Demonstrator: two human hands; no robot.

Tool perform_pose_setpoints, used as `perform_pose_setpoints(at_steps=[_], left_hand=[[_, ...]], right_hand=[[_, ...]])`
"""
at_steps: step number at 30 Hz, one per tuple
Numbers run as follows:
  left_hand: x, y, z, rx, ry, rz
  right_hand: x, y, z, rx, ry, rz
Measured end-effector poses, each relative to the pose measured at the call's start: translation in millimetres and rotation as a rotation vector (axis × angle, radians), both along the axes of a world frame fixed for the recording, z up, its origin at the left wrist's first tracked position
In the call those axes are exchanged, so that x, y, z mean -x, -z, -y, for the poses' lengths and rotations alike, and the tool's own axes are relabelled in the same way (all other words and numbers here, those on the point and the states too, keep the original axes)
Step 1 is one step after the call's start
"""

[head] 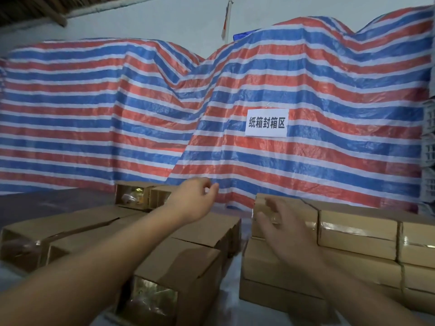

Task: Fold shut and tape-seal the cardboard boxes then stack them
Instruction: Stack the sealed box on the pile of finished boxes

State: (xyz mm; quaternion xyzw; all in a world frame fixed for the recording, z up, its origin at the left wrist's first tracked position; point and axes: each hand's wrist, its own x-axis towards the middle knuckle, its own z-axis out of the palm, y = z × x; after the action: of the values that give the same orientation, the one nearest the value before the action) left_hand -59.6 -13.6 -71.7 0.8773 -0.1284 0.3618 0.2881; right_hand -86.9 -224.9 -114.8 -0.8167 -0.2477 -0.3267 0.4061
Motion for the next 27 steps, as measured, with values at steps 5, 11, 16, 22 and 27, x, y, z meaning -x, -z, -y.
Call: perform_pose_setpoints(at_steps=[5,11,16,22,27], left_hand=[[-72.3,-11.1,-67.8,-0.332,-0.349,-0.098],[-164.6,-18.4,-131.7,-0.702,-0.543,-0.115],[-227.8,-10.1,-163.2,-0.874,-0.600,-0.179],[-273.1,0.1,-184.0,-0.895,-0.610,-0.237],[-297.2,8.7,-204.2,-0.902,-0.636,-0.298]], right_hand=[[-70.8,-32.9,-64.9,0.084,-0.066,-0.199],[-176.6,-43.5,-123.5,0.207,-0.034,-0.299],[-261.0,-40.7,-167.2,0.364,0.065,-0.334],[-324.1,-29.4,-209.7,0.562,0.190,-0.231],[-344.4,-24.0,-231.1,0.691,0.403,-0.142]])
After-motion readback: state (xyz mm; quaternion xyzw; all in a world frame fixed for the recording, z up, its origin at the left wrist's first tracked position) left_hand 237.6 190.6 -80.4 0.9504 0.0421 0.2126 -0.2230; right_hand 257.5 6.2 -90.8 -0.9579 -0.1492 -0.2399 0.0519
